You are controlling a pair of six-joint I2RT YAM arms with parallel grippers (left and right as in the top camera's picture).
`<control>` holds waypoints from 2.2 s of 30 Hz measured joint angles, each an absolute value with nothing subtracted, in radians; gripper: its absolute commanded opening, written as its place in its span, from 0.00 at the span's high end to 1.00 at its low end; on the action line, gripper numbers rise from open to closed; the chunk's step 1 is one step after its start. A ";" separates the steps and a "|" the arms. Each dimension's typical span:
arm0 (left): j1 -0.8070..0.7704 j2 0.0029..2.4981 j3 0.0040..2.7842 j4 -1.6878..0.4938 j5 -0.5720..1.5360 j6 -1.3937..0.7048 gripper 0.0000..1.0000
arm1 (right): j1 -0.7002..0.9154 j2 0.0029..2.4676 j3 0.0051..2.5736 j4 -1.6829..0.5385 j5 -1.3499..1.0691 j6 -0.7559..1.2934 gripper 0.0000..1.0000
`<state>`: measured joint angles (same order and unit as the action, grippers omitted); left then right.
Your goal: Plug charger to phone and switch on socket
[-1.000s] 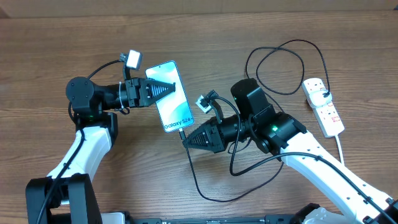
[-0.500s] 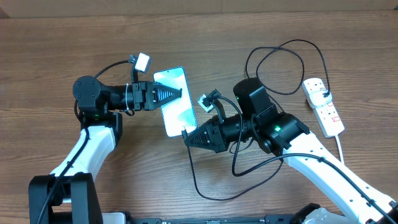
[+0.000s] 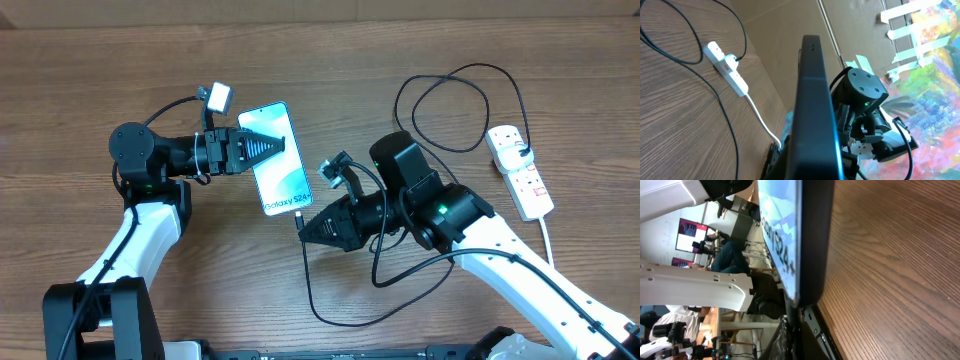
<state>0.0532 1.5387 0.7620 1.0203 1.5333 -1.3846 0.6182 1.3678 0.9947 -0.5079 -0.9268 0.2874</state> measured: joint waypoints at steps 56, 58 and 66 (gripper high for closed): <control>0.027 1.539 0.762 1.021 1.530 -1.386 0.96 | 0.624 1.368 0.995 -0.514 -0.928 0.286 0.96; 0.036 1.539 0.762 1.021 1.534 -1.376 0.95 | 0.624 1.368 0.995 -0.534 -0.928 0.279 0.96; 0.047 1.539 0.762 1.021 1.539 -1.356 0.96 | 0.624 1.368 0.995 -0.543 -0.928 0.253 0.96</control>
